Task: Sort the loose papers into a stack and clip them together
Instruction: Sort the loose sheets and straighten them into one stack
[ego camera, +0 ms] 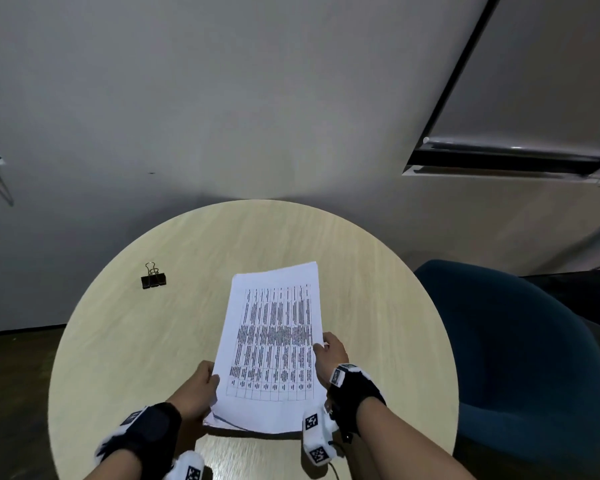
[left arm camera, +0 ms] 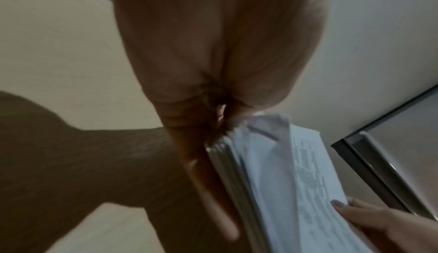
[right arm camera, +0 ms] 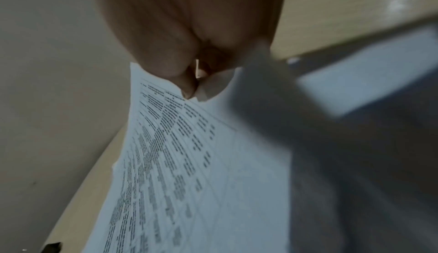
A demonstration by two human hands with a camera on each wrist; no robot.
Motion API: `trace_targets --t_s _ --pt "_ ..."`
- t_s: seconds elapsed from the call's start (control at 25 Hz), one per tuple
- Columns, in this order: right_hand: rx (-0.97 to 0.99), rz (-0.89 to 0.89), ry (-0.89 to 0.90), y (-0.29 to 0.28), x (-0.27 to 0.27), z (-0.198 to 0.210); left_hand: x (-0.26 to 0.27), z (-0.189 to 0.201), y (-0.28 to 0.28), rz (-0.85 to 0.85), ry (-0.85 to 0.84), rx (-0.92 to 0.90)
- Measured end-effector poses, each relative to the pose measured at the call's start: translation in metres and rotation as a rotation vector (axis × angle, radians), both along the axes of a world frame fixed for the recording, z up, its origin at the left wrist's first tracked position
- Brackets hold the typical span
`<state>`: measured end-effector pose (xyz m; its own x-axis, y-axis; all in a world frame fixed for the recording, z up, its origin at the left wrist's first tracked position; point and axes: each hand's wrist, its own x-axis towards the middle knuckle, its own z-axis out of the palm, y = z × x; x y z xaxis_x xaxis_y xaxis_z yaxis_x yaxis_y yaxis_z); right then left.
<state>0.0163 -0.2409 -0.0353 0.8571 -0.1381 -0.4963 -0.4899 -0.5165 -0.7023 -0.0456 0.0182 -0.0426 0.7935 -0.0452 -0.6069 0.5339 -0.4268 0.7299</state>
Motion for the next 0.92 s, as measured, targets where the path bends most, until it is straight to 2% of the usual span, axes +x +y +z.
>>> trace_targets --t_s 0.12,0.16,0.28,0.4,0.48,0.56,0.72,0.92 --pt "0.02 0.032 0.126 0.0 -0.007 -0.01 -0.011 -0.006 -0.007 0.121 0.203 -0.277" --pt "0.04 0.036 0.164 -0.002 -0.011 -0.013 -0.015 -0.006 -0.009 0.141 0.215 -0.31" --pt "0.06 0.119 0.213 -0.013 -0.024 -0.023 -0.025 -0.009 -0.009 0.149 0.122 -0.252" --pt "0.034 0.26 0.227 -0.031 -0.045 -0.02 -0.031 -0.014 -0.01 0.275 0.118 -0.32" --pt "0.086 0.22 0.22 -0.04 -0.059 -0.016 -0.035 -0.018 -0.008 0.359 0.162 -0.394" --pt "0.147 0.112 0.157 -0.044 -0.072 -0.018 -0.04 -0.015 -0.004 0.345 0.19 -0.429" --pt "0.224 -0.014 0.1 -0.046 -0.084 -0.03 -0.052 -0.012 0.005 0.228 0.158 -0.335" --pt "0.175 -0.11 0.01 -0.046 -0.088 -0.044 -0.062 -0.007 0.007 0.238 0.124 -0.158"
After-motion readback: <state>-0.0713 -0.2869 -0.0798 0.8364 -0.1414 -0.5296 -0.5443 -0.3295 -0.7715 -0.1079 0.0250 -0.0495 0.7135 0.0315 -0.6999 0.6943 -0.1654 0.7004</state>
